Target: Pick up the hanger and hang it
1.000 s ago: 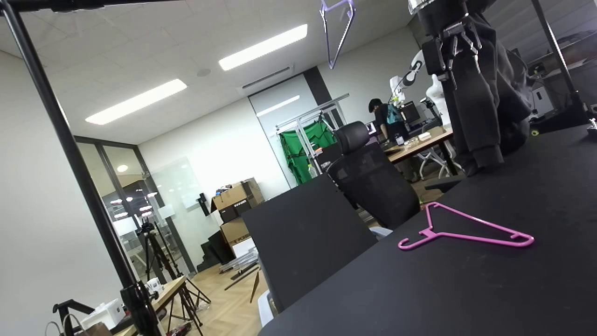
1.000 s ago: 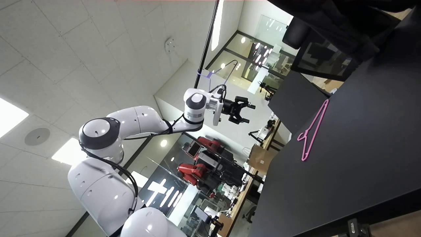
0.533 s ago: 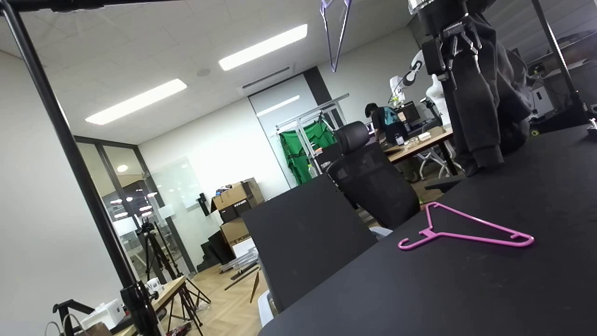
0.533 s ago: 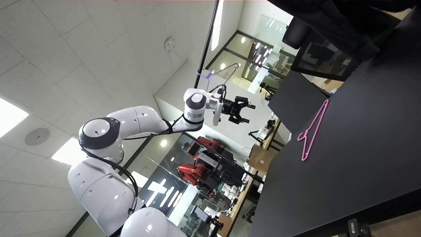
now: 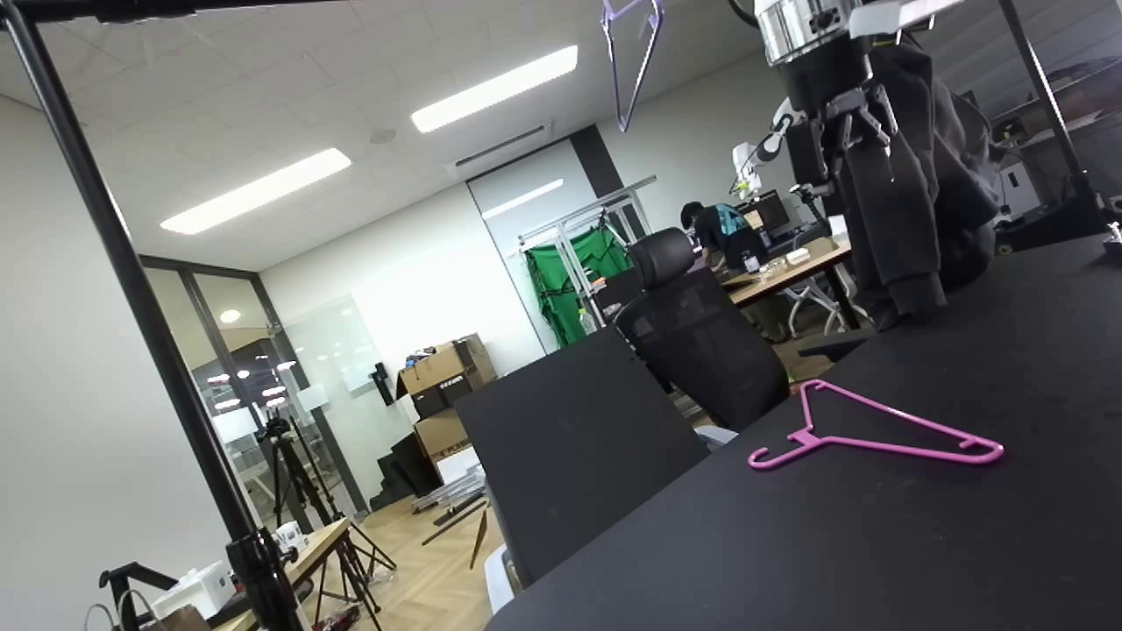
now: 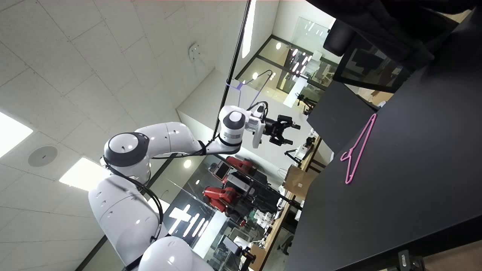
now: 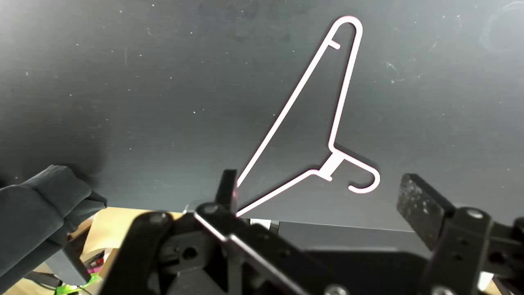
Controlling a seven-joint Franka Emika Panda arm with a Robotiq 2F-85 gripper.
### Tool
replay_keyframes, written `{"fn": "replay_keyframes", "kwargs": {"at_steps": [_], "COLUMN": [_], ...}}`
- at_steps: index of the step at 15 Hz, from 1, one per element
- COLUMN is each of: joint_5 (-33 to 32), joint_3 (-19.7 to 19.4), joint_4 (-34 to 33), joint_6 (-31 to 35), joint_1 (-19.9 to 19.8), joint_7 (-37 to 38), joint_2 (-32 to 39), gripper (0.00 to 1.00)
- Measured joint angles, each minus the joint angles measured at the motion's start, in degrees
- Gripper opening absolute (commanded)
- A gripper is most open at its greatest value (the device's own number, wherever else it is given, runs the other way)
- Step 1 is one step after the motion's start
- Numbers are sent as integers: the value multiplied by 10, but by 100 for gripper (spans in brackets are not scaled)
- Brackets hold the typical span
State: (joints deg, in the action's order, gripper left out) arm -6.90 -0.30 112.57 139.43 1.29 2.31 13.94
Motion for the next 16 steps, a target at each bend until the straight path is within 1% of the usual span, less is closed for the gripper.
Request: {"fn": "replay_keyframes", "kwargs": {"at_steps": [3,6,9,11,16], "joint_5": [0,-10,-16,-13,22], "joint_3": [0,-6,-18,-19,-16], "joint_4": [-28,-71,-122,-150,-199], "joint_6": [35,60,64,64,52], "joint_1": [17,38,69,81,84], "joint_7": [34,72,102,109,108], "joint_2": [62,127,195,233,308], "gripper": [100,100,100,100,100]}}
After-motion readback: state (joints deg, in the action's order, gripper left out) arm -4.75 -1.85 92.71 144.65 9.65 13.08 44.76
